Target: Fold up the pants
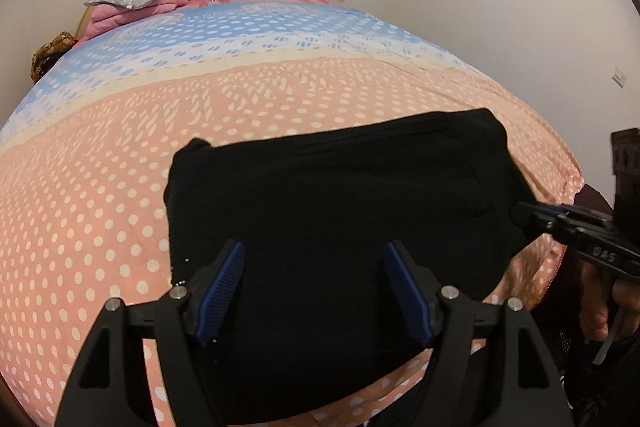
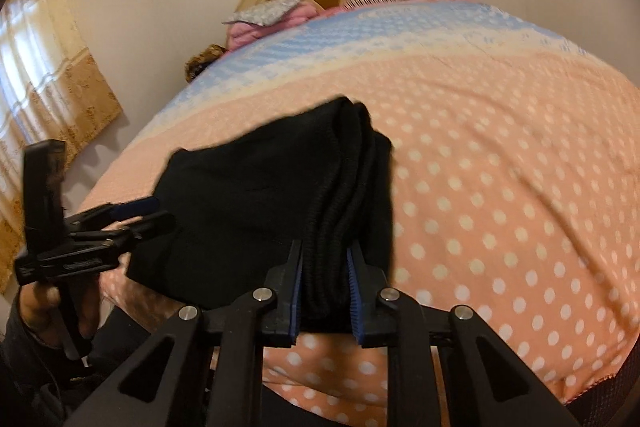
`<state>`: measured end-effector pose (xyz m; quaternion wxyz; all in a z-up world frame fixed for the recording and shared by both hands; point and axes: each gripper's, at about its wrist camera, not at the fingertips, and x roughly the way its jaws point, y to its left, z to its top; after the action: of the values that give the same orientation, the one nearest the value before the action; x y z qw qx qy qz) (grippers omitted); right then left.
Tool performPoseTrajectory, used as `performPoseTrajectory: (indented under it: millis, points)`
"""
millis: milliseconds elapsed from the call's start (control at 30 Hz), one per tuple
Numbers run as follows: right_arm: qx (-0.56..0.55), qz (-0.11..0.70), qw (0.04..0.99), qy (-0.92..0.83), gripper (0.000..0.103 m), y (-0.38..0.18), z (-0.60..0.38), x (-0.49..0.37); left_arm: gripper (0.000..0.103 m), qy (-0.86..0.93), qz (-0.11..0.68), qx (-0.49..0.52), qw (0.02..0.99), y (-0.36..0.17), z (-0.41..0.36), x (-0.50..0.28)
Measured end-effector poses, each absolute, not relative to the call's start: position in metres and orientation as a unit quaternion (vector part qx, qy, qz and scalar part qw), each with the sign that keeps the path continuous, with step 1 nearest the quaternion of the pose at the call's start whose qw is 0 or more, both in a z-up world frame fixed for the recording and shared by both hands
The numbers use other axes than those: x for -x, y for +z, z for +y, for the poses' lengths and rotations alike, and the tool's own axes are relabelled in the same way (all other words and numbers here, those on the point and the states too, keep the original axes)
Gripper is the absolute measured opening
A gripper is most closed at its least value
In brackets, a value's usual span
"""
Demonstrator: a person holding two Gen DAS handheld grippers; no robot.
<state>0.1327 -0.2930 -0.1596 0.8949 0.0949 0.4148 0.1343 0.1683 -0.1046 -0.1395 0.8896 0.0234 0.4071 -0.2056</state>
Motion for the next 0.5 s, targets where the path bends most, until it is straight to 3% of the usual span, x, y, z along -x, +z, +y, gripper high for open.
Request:
performPoseTrajectory:
  millis: [200, 267, 300, 500]
  points:
    - [-0.103, 0.427, 0.887, 0.141, 0.021, -0.166, -0.299, -0.135, 0.076, -0.204, 0.41, -0.026, 0.889, -0.145, -0.105, -0.171]
    - [-0.094, 0.421, 0.893, 0.13, 0.036, -0.161, -0.301, -0.134, 0.076, -0.203, 0.41, -0.028, 0.889, -0.147, -0.106, -0.171]
    - [-0.087, 0.413, 0.899, 0.117, 0.039, -0.155, -0.3, -0.135, 0.077, -0.202, 0.41, -0.029, 0.889, -0.148, -0.106, -0.171]
    - [-0.072, 0.344, 0.926, 0.136, 0.04, -0.108, -0.29, -0.137, 0.079, -0.201, 0.411, -0.029, 0.889, -0.149, -0.107, -0.171]
